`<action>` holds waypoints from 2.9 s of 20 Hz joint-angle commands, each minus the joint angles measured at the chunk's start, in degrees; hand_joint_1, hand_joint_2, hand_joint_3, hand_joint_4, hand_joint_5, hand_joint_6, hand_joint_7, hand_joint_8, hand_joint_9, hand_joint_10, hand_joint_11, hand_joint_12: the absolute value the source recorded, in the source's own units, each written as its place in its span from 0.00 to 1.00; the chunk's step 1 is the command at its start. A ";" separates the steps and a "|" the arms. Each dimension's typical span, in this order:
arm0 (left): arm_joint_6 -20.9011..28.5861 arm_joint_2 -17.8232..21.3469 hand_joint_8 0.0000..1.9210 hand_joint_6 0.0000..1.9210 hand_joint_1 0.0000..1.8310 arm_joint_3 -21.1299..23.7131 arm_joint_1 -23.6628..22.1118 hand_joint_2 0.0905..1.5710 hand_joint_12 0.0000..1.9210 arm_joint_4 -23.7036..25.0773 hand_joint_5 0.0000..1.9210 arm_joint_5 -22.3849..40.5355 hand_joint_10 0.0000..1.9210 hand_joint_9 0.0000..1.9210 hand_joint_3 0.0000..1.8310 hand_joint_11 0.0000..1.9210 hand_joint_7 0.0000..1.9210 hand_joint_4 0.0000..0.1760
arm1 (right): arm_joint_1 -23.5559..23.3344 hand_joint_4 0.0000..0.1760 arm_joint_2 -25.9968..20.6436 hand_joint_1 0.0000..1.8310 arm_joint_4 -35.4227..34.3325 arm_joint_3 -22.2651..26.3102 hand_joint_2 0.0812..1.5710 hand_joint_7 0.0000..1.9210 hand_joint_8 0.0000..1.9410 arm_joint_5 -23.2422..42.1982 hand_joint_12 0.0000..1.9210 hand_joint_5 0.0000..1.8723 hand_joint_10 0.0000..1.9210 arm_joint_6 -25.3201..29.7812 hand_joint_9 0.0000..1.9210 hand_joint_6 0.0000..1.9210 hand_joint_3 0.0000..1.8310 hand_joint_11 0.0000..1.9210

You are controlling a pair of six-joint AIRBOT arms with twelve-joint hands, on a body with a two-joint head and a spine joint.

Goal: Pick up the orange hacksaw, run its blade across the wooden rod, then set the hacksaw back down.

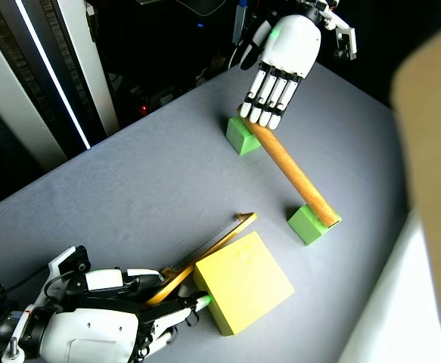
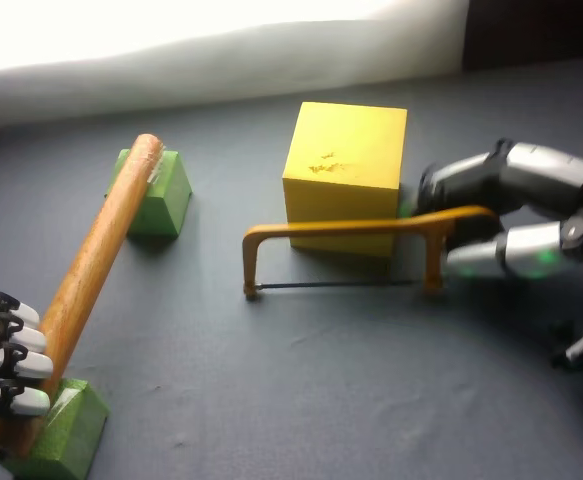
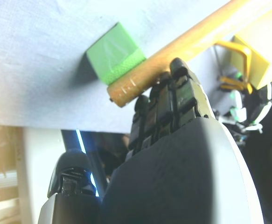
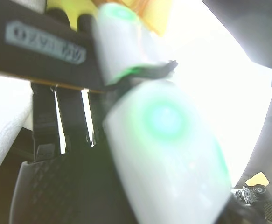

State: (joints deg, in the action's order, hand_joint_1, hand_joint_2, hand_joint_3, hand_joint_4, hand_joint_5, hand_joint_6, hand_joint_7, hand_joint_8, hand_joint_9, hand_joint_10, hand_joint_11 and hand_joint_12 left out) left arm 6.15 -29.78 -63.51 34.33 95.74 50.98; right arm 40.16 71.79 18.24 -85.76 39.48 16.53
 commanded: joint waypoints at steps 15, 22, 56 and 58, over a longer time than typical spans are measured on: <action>0.06 -0.15 0.00 0.00 0.01 -0.09 -0.59 0.80 0.12 -2.35 0.04 -0.30 0.00 0.03 0.00 0.00 0.04 0.00 | 6.29 0.00 -12.04 0.75 -14.45 14.02 0.70 0.52 0.53 19.35 0.80 0.45 0.69 -9.03 0.48 0.51 0.00 0.42; 0.06 -0.41 0.00 0.00 0.02 -0.59 -0.95 0.79 0.10 -2.53 0.05 -0.31 0.00 0.03 0.00 0.00 0.04 0.00 | 11.15 0.00 -16.18 0.69 -31.90 25.01 0.71 0.53 0.56 33.54 0.77 0.43 0.59 -23.81 0.49 0.56 0.00 0.42; 0.06 -0.86 0.00 0.00 0.01 -0.86 -1.58 0.80 0.05 -2.99 0.03 -0.45 0.00 0.01 0.00 0.00 0.02 0.00 | -5.61 0.00 18.69 0.75 -52.41 20.20 0.71 0.52 0.53 59.85 0.78 0.44 0.68 -40.73 0.49 0.52 0.00 0.41; 0.06 -0.87 0.00 0.00 0.01 -0.91 -1.58 0.79 0.09 -2.99 0.05 -0.45 0.00 0.02 0.00 0.00 0.04 0.00 | -5.81 0.00 21.16 0.75 -53.42 18.86 0.71 0.51 0.54 59.85 0.79 0.43 0.69 -40.55 0.48 0.52 0.00 0.40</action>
State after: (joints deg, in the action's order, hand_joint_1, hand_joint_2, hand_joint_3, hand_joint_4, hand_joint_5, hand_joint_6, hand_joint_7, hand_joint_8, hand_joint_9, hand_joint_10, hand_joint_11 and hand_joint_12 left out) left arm 6.26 -30.61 -64.05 33.21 95.50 50.37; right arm 34.98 93.51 -39.11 -66.83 93.60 -25.32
